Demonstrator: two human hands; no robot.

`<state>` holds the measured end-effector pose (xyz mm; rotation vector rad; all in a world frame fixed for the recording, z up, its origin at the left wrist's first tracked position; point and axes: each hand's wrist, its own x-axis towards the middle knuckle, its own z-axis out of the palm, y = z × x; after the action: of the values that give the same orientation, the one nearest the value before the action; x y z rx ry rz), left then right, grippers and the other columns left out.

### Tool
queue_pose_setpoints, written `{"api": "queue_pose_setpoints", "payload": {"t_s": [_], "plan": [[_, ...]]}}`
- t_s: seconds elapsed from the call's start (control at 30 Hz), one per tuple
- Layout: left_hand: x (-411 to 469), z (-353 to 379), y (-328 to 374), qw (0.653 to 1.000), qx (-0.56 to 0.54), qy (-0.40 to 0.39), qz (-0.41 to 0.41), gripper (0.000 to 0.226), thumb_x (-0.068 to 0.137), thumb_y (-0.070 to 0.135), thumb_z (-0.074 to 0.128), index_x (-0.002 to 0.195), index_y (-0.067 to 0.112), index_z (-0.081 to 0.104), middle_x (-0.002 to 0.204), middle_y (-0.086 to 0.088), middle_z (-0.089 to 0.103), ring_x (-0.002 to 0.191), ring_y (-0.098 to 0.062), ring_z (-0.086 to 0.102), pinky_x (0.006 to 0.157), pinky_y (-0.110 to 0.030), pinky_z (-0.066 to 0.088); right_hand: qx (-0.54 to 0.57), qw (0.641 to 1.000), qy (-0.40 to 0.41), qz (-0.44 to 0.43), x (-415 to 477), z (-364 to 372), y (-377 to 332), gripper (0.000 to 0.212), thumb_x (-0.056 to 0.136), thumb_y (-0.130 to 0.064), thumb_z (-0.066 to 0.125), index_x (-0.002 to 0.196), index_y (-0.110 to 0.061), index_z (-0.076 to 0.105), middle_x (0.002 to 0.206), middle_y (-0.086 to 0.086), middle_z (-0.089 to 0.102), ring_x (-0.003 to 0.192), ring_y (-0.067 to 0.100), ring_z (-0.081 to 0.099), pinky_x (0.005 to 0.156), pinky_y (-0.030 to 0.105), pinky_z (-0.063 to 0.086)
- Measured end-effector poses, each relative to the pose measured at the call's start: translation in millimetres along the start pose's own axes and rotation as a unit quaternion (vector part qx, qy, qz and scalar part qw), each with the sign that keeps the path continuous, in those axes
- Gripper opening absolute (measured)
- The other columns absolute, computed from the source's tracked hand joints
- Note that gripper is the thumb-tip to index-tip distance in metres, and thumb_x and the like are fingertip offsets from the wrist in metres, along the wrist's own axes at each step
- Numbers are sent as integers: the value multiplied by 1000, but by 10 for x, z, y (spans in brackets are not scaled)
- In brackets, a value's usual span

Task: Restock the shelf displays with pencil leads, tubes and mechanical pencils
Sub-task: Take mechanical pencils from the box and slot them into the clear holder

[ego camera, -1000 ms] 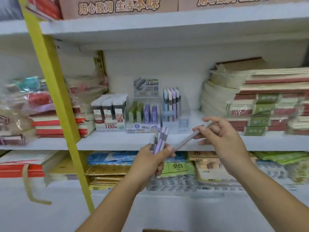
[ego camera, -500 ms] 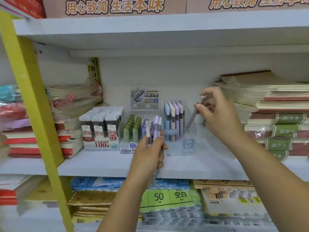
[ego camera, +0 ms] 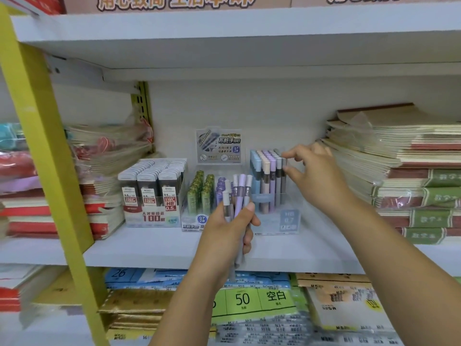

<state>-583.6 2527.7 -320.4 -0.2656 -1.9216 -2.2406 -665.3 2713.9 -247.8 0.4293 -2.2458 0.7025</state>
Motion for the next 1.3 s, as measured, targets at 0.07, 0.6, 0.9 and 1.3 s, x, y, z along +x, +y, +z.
{"api": "queue_pose_setpoints", "payload": {"t_s": [0.07,0.6,0.9,1.3], "plan": [[-6,-1,10,1000,-2,-4,0,29,94,40,64,83,14,66,56,0,57,45,-11,46,45,-21,41,12,999,-22,42,-33,2,-15,25,94,-29,59,118,-33,61,103,-4,44,111,17,42,85,27,32],[59,99,192,995,-1,-98,12,41,81,54,64,113,27,66,98,-8,78,74,-23,75,62,-30,60,421,899,-52,111,-310,-325,-504,18,93,-26,61,89,-11,70,70,-5,70,61,4,59,52,15,45],[141,-116,121,999,12,-18,-30,50,77,58,68,101,15,63,59,5,48,42,-12,28,46,-27,17,264,959,102,20,-252,-436,-248,14,93,-23,60,99,-36,62,87,-8,70,84,8,67,74,22,53],[112,-99,100,997,-10,-76,-2,21,105,28,48,114,22,66,73,-1,56,49,-10,39,42,-25,32,152,988,38,-12,-271,-232,-246,29,90,-26,64,104,-38,42,72,-8,67,69,1,62,62,17,46]]}}
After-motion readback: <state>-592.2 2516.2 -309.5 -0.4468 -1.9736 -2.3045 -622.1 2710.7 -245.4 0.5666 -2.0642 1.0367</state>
